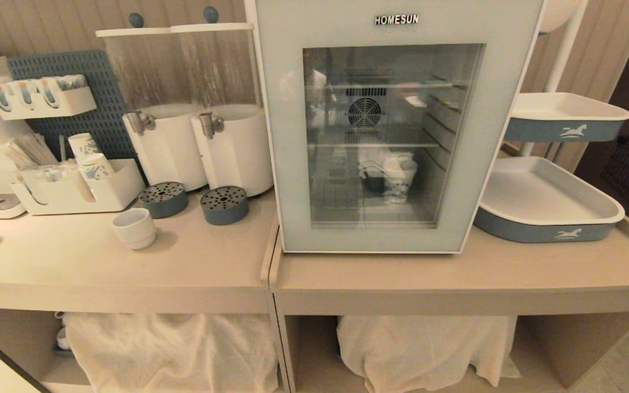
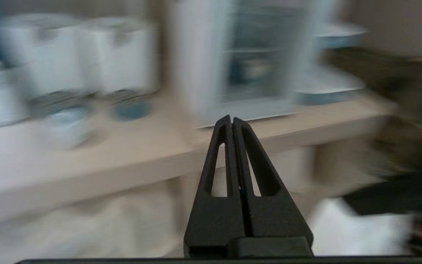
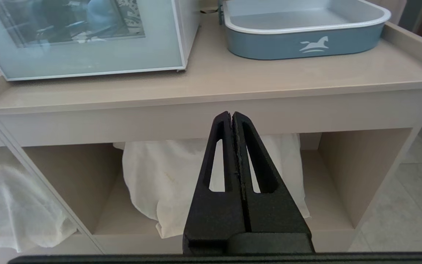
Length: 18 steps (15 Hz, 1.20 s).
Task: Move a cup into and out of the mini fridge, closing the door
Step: Open the freezer door
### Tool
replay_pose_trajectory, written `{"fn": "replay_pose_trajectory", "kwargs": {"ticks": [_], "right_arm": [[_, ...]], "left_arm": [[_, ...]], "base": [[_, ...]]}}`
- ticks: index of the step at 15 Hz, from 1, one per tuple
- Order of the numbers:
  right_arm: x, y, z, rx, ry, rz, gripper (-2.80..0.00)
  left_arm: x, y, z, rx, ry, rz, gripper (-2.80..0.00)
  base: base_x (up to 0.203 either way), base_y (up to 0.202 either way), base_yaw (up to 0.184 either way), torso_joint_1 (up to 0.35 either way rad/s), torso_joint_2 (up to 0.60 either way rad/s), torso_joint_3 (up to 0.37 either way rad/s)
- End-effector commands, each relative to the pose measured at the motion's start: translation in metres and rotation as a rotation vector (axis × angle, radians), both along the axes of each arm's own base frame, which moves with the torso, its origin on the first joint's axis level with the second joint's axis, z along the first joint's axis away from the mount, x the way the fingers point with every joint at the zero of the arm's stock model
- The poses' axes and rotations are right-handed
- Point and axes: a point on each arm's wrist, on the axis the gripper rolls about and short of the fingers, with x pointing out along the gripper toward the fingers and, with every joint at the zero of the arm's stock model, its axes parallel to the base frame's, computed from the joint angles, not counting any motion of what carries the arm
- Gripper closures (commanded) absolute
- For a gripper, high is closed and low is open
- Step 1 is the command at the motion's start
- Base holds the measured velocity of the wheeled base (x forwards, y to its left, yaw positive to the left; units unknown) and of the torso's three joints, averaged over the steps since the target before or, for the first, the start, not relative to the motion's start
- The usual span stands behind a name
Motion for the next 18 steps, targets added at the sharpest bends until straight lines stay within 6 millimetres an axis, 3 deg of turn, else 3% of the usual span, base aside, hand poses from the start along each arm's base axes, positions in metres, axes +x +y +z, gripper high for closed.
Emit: {"fn": "replay_pose_trajectory", "kwargs": {"ticks": [1,4,8,10,11,14,18], "right_arm": [[0.001,0.000,-0.004,0.000,0.015,0.000,0.00],[0.001,0.000,-0.004,0.000,0.015,0.002,0.00],[0.001,0.000,-0.004,-0.001,0.015,0.002,0.00],[0.001,0.000,-0.004,-0.001,0.015,0.002,0.00],[0.001,0.000,-0.004,-0.001,0.015,0.002,0.00],[0.001,0.000,-0.004,-0.001,0.015,0.002,0.00],[0.001,0.000,-0.004,-0.002,0.014,0.002,0.00]], "left_arm": [[0.044,-0.007,0.039,0.036,0.092,-0.121,0.00],[0.077,-0.025,0.060,0.072,0.172,-0.200,0.00],[0.121,-0.066,0.094,0.092,0.206,-0.271,0.00],[0.171,-0.106,0.101,0.128,0.266,-0.275,0.00],[0.188,-0.114,0.100,0.132,0.288,-0.294,0.00],[0.247,-0.102,0.085,0.168,0.320,-0.344,0.00],[0.350,-0.044,0.023,0.186,0.187,-0.602,0.00]], "base": [[0.000,0.000,0.000,0.000,0.00,0.000],[0.000,0.000,0.000,0.000,0.00,0.000],[0.000,0.000,0.000,0.000,0.00,0.000],[0.000,0.000,0.000,0.000,0.00,0.000],[0.000,0.000,0.000,0.000,0.00,0.000],[0.000,0.000,0.000,0.000,0.00,0.000],[0.000,0.000,0.000,0.000,0.00,0.000]]}}
